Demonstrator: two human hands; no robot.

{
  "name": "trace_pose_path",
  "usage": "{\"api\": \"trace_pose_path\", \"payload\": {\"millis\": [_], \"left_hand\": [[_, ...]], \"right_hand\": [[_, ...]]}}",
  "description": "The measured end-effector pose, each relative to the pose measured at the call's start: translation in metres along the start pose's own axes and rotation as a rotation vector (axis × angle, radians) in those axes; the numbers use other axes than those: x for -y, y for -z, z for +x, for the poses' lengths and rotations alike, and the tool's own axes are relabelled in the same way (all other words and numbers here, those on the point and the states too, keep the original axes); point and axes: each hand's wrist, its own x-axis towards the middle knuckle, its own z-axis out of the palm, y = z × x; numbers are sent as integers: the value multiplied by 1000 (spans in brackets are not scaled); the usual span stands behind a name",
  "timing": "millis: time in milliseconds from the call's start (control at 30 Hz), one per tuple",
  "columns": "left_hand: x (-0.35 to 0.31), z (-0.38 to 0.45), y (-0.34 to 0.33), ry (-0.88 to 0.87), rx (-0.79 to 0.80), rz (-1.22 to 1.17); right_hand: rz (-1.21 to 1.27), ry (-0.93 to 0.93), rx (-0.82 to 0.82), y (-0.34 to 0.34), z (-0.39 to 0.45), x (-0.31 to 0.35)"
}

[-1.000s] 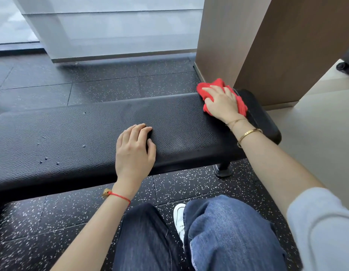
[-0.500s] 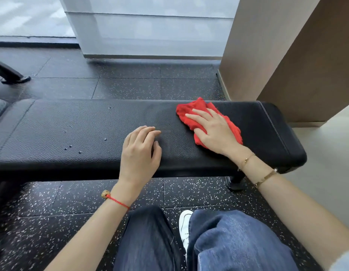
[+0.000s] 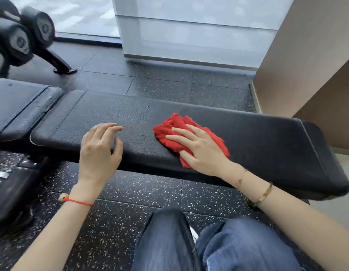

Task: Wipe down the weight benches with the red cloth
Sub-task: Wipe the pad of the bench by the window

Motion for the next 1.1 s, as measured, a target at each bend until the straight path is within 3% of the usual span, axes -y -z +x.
{"api": "trace_pose_path", "payload": {"millis": [133, 233, 333, 500, 600, 833, 1100], "left_hand": [[32, 6, 8, -1, 3, 41], [46, 11, 8, 10, 31, 54], [59, 20, 5, 23, 58, 53], [77, 34, -8, 44, 96, 45], [84, 44, -11, 53, 146, 54], [80, 50, -4, 135, 248, 34], [87, 47, -8, 102, 213, 15]], "right_hand": [[-56, -209, -32, -1, 47, -15], [-49, -265, -28, -9, 94, -2], [-48, -165, 3, -21, 115, 22], [-7, 40, 61, -23, 74, 34], [12, -35, 54, -13, 63, 15], [1, -243, 95, -14, 157, 25], [37, 26, 132, -32, 112, 78]]}}
